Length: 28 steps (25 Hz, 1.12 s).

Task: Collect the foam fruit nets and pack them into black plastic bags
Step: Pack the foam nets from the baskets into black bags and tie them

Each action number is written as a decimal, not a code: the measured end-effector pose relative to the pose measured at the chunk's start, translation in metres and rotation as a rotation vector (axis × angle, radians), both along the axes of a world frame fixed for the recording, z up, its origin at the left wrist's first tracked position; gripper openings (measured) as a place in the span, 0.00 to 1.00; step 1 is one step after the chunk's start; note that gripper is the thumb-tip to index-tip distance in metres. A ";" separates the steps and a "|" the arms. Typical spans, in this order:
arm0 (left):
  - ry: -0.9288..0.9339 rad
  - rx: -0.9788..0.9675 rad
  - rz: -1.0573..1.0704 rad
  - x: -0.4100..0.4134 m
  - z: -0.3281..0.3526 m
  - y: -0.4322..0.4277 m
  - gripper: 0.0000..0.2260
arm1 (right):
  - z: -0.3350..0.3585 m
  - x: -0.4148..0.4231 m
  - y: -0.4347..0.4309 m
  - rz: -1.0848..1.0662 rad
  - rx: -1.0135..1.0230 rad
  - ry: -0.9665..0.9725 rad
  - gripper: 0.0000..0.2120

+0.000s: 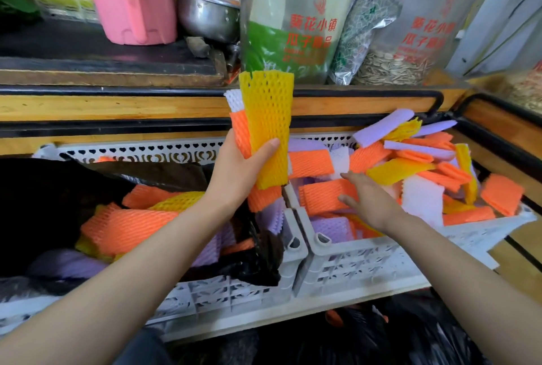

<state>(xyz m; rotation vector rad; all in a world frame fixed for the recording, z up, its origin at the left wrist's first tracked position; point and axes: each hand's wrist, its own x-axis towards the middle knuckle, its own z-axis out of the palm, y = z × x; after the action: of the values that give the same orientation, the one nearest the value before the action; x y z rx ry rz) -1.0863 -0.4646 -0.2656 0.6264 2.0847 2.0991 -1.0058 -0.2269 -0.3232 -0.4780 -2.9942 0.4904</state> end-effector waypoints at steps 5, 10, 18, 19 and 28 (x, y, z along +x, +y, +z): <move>-0.030 -0.039 -0.019 -0.010 -0.008 0.001 0.20 | -0.005 -0.015 0.008 -0.038 0.251 -0.143 0.28; -0.044 -0.070 -0.062 -0.013 -0.011 0.004 0.18 | 0.015 -0.007 0.003 0.029 0.387 -0.081 0.19; -0.044 -0.025 -0.045 -0.021 -0.005 0.001 0.20 | 0.037 -0.056 0.001 0.161 0.173 0.179 0.18; -0.044 -0.023 -0.045 -0.023 -0.004 -0.001 0.20 | 0.034 -0.067 0.002 0.137 0.164 0.143 0.19; -0.044 -0.063 -0.036 -0.048 -0.011 -0.008 0.20 | 0.002 -0.110 0.002 0.037 0.222 -0.114 0.33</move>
<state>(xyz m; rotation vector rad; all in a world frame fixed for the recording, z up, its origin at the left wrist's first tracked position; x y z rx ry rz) -1.1347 -0.4728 -0.2766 0.5993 2.0910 2.0008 -1.1157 -0.2253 -0.3216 -0.4458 -3.1194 0.1335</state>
